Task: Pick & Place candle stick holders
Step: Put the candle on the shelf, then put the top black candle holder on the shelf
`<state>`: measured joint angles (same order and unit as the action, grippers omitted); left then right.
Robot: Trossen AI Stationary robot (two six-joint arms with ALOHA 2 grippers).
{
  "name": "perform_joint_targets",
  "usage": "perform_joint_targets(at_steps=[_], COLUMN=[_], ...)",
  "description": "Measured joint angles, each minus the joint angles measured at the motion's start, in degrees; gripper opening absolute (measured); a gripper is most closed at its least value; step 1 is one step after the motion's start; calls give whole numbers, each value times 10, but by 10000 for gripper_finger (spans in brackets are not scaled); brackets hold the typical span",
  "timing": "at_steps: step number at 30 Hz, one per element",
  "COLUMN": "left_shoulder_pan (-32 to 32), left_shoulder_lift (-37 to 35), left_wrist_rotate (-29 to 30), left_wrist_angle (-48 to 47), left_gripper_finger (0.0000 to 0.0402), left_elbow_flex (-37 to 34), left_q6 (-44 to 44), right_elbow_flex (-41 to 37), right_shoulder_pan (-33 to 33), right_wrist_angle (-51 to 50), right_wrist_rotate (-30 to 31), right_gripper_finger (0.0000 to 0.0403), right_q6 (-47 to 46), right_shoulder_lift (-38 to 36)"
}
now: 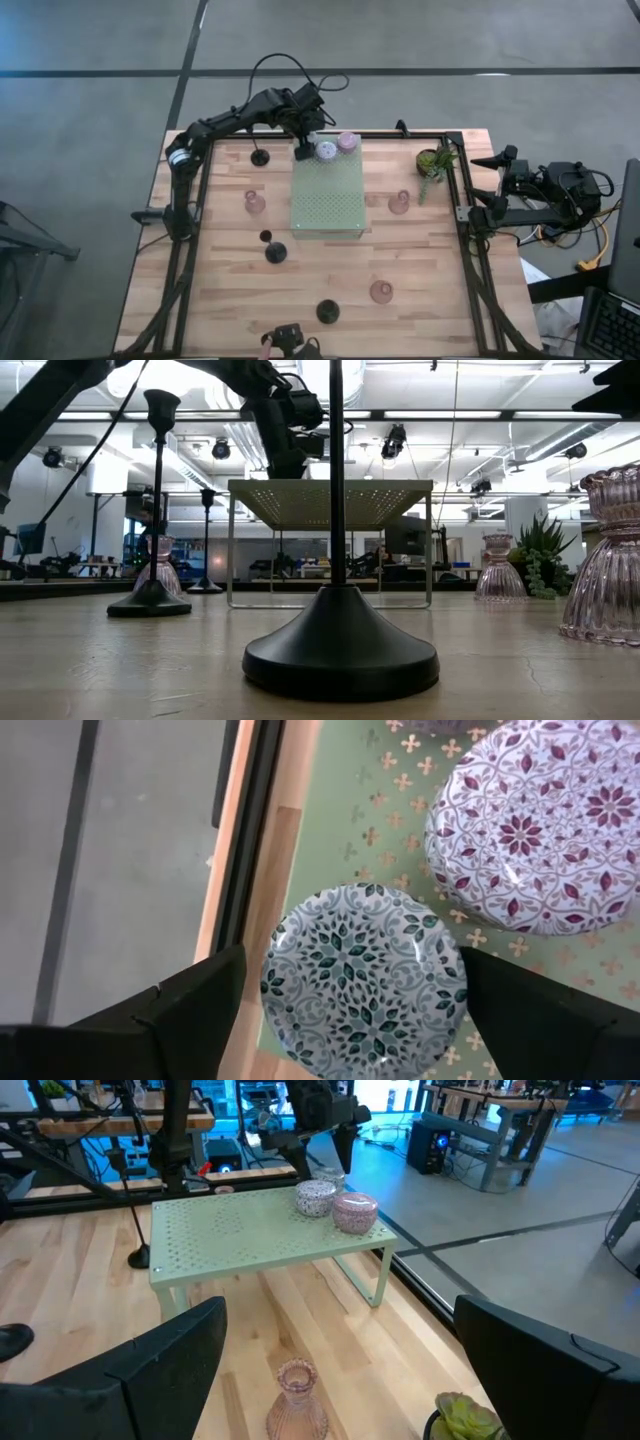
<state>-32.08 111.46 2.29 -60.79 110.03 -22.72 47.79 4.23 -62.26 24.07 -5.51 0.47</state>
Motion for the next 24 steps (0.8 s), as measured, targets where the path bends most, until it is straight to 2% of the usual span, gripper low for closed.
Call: perform_joint_targets(at_steps=[10,18,24], left_shoulder_pan=[3,20,43], left_shoulder_lift=[0,-2,-32], left_wrist_rotate=[2,2,-1], left_wrist_angle=[-37,-130,-208], left_gripper_finger=[360,360,339], left_elbow_flex=[36,106,134], left_q6=[10,25,98], right_elbow_flex=[0,0,0], right_shoulder_pan=[0,0,0], right_wrist_angle=[0,0,0], right_wrist_rotate=[0,0,0], right_gripper_finger=[384,384,384], right_q6=[0,0,0], right_shoulder_lift=[0,0,0])
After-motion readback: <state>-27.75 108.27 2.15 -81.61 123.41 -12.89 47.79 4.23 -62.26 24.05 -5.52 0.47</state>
